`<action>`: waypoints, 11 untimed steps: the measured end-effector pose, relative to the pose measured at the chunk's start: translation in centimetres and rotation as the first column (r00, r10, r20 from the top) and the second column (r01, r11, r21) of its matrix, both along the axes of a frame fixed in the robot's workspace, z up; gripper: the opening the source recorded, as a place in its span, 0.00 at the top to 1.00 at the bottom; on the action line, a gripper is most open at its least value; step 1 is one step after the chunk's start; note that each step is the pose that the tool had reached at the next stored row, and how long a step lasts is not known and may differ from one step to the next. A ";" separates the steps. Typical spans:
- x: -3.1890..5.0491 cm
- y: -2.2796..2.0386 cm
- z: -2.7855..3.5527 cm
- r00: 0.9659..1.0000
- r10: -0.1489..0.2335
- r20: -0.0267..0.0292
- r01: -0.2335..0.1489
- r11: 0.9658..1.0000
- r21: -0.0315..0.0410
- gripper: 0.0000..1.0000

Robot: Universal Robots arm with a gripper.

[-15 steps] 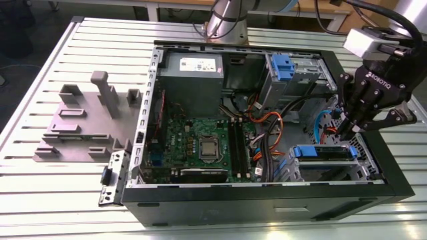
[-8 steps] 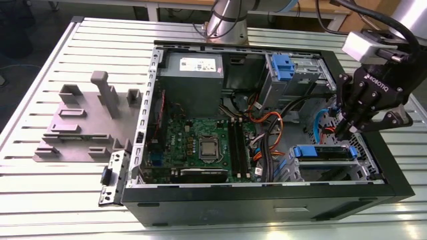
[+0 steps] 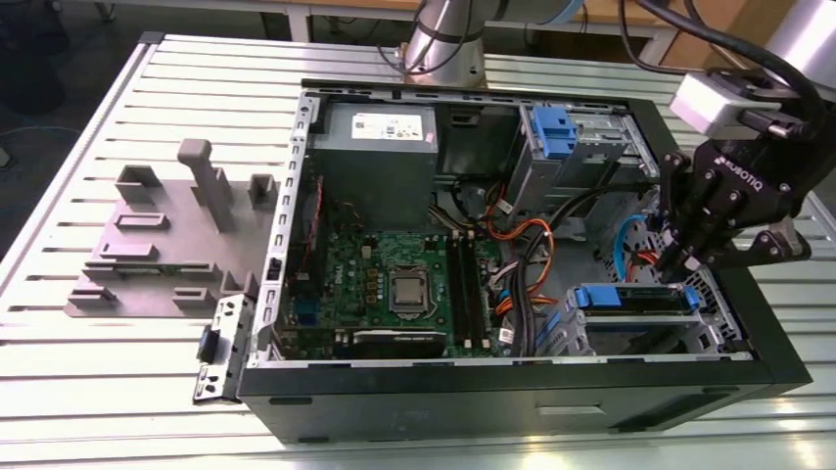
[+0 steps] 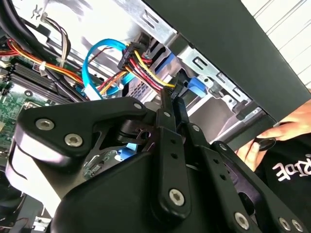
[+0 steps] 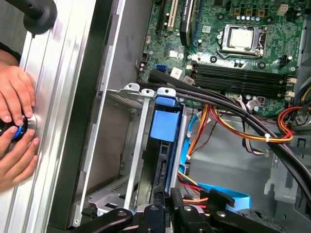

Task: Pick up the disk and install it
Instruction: 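Insert the first disk wire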

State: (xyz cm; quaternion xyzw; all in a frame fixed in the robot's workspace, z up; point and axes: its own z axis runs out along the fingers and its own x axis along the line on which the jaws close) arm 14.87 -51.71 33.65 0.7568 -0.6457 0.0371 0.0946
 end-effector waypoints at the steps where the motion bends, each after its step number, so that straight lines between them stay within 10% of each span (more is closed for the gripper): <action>1: -0.10 -0.05 -0.01 1.000 0.000 0.002 0.000 1.000 0.000 0.83; 11: -0.80 -0.39 -0.24 1.000 -0.006 0.016 0.006 1.000 0.002 0.83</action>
